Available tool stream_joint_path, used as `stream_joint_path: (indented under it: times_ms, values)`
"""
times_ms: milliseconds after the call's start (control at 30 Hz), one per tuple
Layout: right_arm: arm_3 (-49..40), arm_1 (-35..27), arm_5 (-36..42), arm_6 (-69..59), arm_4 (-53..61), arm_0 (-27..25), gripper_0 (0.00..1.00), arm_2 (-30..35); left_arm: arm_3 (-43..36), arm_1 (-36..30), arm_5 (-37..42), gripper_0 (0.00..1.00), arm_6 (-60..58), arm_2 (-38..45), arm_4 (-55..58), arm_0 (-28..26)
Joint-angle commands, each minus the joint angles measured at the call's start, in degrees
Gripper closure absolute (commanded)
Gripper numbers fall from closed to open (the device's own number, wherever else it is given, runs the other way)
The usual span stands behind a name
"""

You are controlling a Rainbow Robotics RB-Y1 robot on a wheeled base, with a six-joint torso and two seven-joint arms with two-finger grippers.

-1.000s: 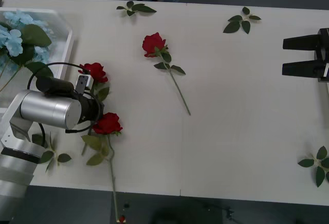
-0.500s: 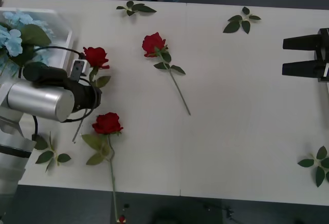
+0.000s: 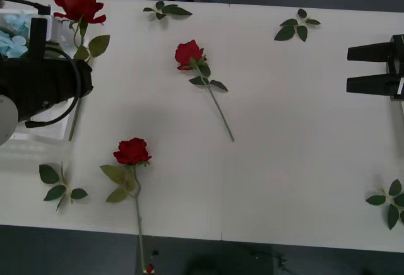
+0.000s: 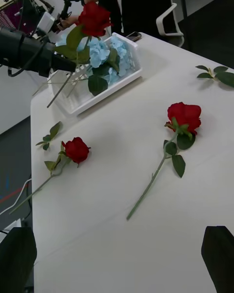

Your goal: Put the red flowers into the right box and the blue flowers into the left box

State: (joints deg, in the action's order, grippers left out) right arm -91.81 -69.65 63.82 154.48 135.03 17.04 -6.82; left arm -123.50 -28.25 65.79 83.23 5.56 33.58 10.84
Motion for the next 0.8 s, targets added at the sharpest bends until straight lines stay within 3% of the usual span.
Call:
stream_joint_path:
  times_ms: [33,467,700,800]
  values:
    - [-1.09,0.57,0.17,0.52,0.67,0.01,0.00,0.58,-1.83,-0.58,-7.69,1.00,1.84,-3.72,5.18,0.76]
    - [-1.09,0.57,0.17,0.52,0.67,0.01,0.00,0.58,-1.56,-0.67,-36.87,1.00,14.33,-19.71,21.44,0.76]
    - [-1.09,0.57,0.17,0.52,0.67,0.01,0.00,0.58,-1.56,-0.23,-38.10,1.00,26.63,-20.07,45.79,1.47]
    - [-1.09,0.57,0.17,0.52,0.67,0.01,0.00,0.58,-1.56,0.12,-34.50,1.00,30.23,-18.04,55.02,1.99]
